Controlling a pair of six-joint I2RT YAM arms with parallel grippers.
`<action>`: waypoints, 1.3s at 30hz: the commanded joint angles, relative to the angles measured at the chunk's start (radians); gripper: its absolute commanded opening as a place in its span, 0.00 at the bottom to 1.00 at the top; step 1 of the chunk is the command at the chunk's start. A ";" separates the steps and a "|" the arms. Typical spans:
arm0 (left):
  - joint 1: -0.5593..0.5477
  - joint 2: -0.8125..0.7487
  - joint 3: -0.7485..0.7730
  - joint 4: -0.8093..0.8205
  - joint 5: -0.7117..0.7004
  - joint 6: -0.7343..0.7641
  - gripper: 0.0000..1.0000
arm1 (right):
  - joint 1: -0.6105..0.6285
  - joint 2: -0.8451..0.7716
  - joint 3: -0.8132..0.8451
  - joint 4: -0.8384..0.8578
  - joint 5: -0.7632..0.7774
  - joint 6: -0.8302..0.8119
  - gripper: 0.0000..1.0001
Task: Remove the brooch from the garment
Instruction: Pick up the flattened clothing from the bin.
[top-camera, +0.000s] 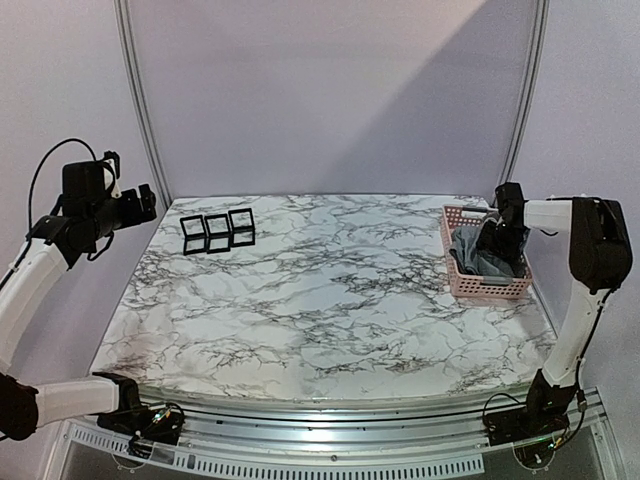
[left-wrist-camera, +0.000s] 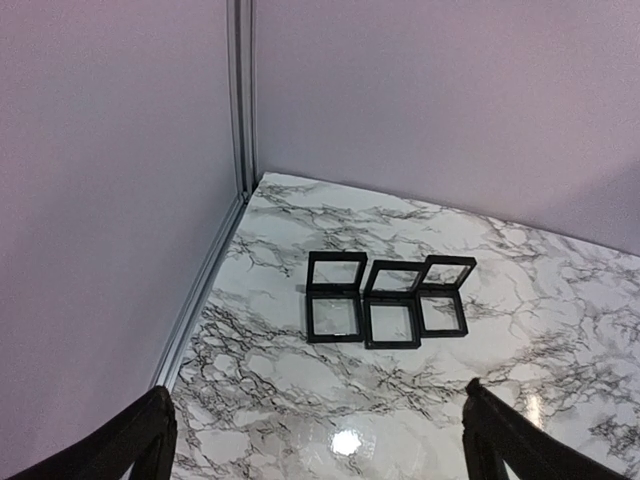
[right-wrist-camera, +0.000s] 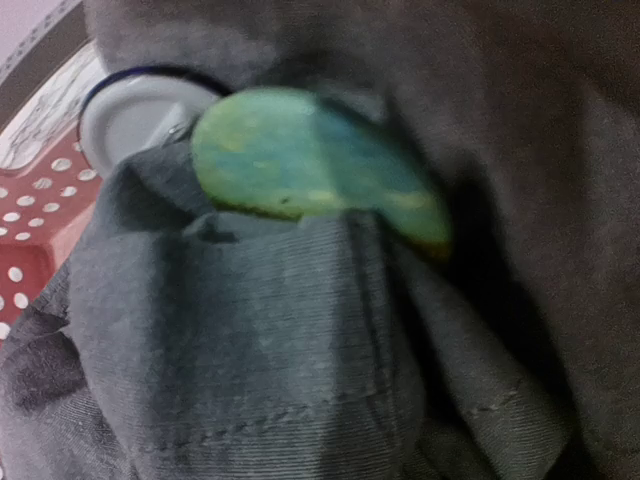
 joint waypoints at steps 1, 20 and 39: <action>0.010 -0.006 -0.017 0.001 0.011 0.013 0.99 | -0.063 0.032 -0.036 0.040 0.074 -0.009 0.44; 0.010 -0.017 -0.023 0.007 0.011 0.011 1.00 | -0.176 -0.046 0.014 0.029 0.075 -0.199 0.00; 0.009 -0.037 -0.028 0.014 0.030 0.009 1.00 | -0.026 -0.711 -0.104 0.318 -0.570 -0.110 0.00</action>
